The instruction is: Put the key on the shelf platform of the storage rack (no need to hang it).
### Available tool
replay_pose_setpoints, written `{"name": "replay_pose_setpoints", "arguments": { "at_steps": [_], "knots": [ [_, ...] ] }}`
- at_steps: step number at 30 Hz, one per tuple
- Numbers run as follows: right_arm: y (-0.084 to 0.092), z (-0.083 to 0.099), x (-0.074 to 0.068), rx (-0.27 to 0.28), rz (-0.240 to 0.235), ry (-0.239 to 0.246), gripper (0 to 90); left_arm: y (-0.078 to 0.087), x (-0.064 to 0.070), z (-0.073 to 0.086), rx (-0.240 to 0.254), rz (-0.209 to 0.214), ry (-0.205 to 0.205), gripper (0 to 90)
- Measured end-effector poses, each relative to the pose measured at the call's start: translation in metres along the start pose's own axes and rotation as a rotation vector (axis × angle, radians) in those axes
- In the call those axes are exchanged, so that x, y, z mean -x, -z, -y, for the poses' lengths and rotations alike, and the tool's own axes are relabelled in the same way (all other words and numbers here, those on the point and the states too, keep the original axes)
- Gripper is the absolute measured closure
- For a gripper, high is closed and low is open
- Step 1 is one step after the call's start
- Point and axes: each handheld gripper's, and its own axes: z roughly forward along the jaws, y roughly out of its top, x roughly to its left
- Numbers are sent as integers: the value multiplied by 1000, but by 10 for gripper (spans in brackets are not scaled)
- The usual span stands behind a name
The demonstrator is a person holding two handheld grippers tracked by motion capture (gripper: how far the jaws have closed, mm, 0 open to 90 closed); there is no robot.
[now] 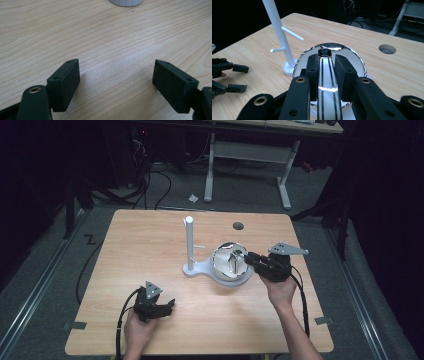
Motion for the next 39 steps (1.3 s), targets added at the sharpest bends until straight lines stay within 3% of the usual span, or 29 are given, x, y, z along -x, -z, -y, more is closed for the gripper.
{"name": "replay_pose_setpoints", "arguments": {
  "at_steps": [21, 29, 39],
  "knots": [
    [-38, 7, 2, -72, -6, -30, 746, 0, 0, 0, -1, 0, -1, 225],
    [-50, 10, 2, -121, 9, 1, 745, 0, 0, 0, -1, 0, -1, 225],
    [-61, 14, 5, -152, 13, -18, 738, 0, 0, 0, -1, 0, -1, 225]
  ]
}}
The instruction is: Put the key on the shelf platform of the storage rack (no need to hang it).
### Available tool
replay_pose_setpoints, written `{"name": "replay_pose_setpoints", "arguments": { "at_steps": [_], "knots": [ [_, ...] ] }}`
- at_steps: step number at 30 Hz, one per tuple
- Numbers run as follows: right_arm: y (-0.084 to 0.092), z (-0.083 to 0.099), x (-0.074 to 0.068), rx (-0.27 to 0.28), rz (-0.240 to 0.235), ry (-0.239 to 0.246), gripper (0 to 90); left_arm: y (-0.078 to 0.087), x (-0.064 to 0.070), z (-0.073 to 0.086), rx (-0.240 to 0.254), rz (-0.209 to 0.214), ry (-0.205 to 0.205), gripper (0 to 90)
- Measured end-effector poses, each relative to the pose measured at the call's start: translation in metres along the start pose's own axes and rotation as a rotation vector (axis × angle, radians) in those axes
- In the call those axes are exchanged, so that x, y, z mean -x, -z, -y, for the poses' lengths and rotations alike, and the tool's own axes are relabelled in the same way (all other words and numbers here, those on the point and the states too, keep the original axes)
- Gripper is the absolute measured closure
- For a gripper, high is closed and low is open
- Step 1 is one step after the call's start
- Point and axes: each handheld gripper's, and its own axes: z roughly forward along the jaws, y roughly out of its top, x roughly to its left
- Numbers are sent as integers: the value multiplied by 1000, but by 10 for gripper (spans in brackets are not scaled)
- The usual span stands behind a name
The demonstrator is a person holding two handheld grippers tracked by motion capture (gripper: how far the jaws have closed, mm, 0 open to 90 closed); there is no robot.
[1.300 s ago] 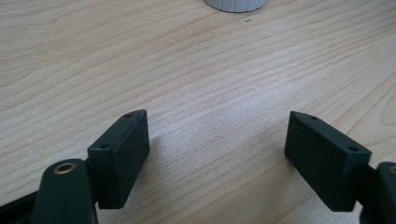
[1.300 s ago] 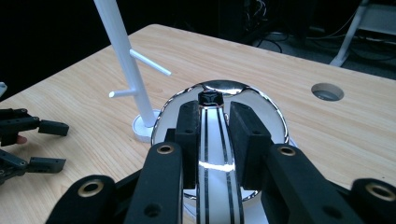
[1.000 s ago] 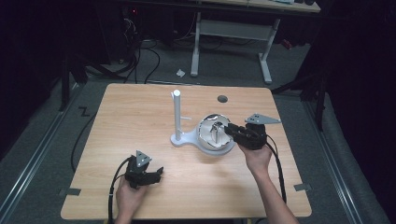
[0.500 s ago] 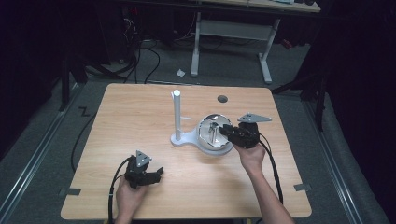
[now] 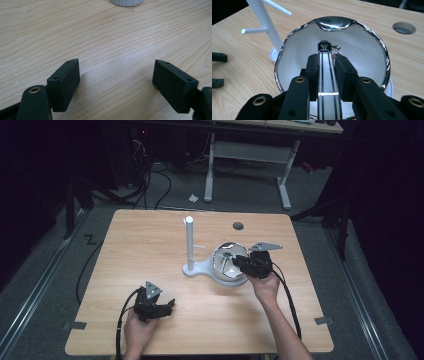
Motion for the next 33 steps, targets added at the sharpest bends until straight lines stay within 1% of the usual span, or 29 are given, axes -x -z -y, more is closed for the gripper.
{"name": "replay_pose_setpoints", "arguments": {
  "at_steps": [1, 2, 4, 6, 9, 12, 14, 18, 20, 21, 25, 28, 33],
  "knots": [
    [0, 0, 0, 0, 0, 0, 738, 0, 0, 0, 0, 0, 0, 225],
    [-1, 1, 1, -3, 2, -12, 695, 0, 0, 0, 0, 0, 0, 226],
    [-1, 2, 2, -4, 5, -22, 649, 0, 0, 0, 0, 0, 1, 225],
    [-1, 3, 3, -5, 7, -26, 637, 0, 0, 0, 0, 0, 0, 226],
    [1, 5, 4, -10, 10, -33, 590, 0, 0, 0, 0, 0, 1, 226],
    [3, 5, 4, -2, 7, -33, 571, 0, 0, 0, 1, 0, 1, 226],
    [6, 4, 1, 7, 5, -25, 540, 0, 0, 0, 1, 0, 2, 226],
    [10, 4, -1, 2, 13, -19, 512, 0, 0, 0, 1, 0, 1, 226],
    [11, 4, -1, 2, 13, -20, 511, 0, 0, 0, 1, 0, 1, 226],
    [13, 4, -1, 7, 12, -11, 511, 0, 0, 0, 1, 0, 1, 226],
    [18, 4, -3, 8, 14, -3, 517, 0, 0, 0, 0, 0, 1, 226],
    [21, 4, -3, 1, 17, -4, 531, 0, 0, 0, -1, -1, 0, 226],
    [26, 6, -2, -3, 22, -2, 531, 0, 0, 0, -1, -1, -1, 226]
  ]
}}
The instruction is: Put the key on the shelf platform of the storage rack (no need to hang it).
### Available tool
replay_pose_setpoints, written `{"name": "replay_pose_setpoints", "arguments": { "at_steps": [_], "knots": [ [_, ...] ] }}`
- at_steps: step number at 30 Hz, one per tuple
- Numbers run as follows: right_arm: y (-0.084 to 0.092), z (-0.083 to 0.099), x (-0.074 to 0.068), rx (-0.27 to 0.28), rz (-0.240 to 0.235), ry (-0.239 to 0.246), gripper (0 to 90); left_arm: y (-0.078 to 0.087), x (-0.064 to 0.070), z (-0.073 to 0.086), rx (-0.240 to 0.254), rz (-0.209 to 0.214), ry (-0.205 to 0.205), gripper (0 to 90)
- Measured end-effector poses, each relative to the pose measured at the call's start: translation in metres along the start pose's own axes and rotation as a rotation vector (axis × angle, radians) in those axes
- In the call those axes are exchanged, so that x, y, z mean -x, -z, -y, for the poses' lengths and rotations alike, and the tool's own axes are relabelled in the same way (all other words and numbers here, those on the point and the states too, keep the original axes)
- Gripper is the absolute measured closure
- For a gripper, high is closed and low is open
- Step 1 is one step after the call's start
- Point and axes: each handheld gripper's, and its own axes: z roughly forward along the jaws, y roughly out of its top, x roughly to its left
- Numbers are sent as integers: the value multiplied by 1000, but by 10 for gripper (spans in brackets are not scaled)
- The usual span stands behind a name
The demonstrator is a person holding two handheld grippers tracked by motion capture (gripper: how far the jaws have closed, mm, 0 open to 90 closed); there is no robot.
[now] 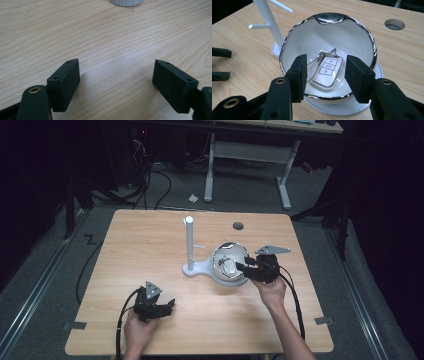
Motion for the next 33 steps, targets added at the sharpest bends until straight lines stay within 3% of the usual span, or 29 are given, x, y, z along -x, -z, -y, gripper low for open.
{"name": "replay_pose_setpoints", "arguments": {
  "at_steps": [13, 20, 33],
  "knots": [
    [15, 10, 7, 2, 10, -17, 511, 0, 0, 0, 0, 0, 0, 226],
    [29, 13, 8, 2, 37, 11, 505, 0, 0, 0, 2, 1, 2, 226],
    [43, 36, 18, 11, 35, -48, 505, 0, 0, 0, 2, 1, 2, 226]
  ]
}}
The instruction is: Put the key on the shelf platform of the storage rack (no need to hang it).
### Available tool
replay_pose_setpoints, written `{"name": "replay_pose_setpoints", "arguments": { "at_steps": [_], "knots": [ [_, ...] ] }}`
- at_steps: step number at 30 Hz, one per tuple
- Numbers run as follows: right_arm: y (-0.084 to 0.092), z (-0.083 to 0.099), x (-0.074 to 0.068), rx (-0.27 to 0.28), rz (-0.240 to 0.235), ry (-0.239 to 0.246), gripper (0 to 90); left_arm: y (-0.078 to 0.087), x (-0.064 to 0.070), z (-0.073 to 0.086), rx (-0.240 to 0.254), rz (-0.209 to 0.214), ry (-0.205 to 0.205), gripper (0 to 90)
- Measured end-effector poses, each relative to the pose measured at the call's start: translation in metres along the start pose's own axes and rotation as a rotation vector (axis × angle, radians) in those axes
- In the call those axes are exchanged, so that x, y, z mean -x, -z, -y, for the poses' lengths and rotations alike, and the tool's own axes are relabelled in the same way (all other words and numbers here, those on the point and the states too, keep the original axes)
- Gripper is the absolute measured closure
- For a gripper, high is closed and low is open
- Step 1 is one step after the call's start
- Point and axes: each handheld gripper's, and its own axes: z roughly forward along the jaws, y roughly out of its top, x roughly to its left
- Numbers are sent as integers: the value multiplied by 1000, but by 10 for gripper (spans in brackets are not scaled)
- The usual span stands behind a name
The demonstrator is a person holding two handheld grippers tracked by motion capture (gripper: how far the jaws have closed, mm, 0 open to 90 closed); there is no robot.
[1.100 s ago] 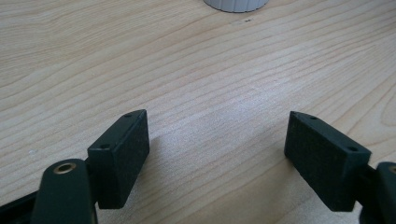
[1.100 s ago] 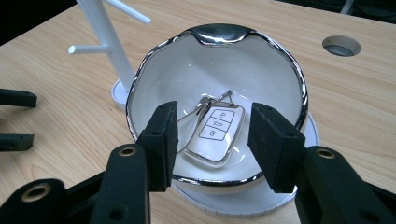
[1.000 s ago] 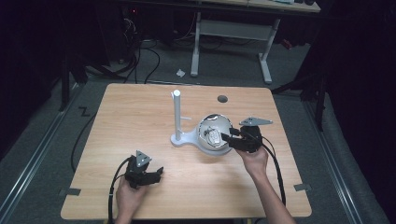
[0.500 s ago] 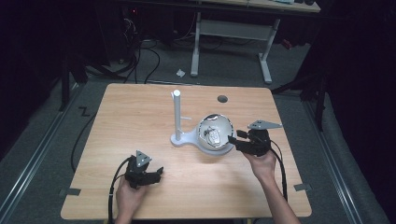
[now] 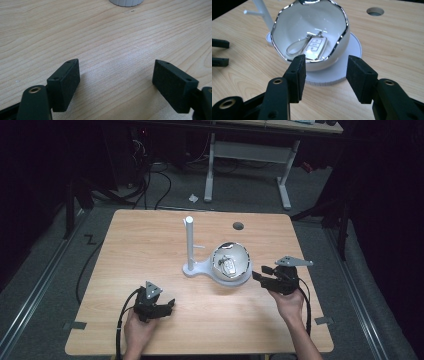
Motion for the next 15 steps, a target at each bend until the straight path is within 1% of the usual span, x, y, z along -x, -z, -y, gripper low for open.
{"name": "replay_pose_setpoints", "arguments": {
  "at_steps": [3, 11, 15],
  "knots": [
    [5, 6, 3, 18, -2, -22, 506, 0, 0, 0, -1, 0, -1, 226],
    [15, 12, 4, 35, -1, -24, 506, 0, 0, 0, 0, 0, -1, 226],
    [20, 16, 4, 48, -9, -28, 505, 0, 0, 0, 0, 0, -1, 226]
  ]
}}
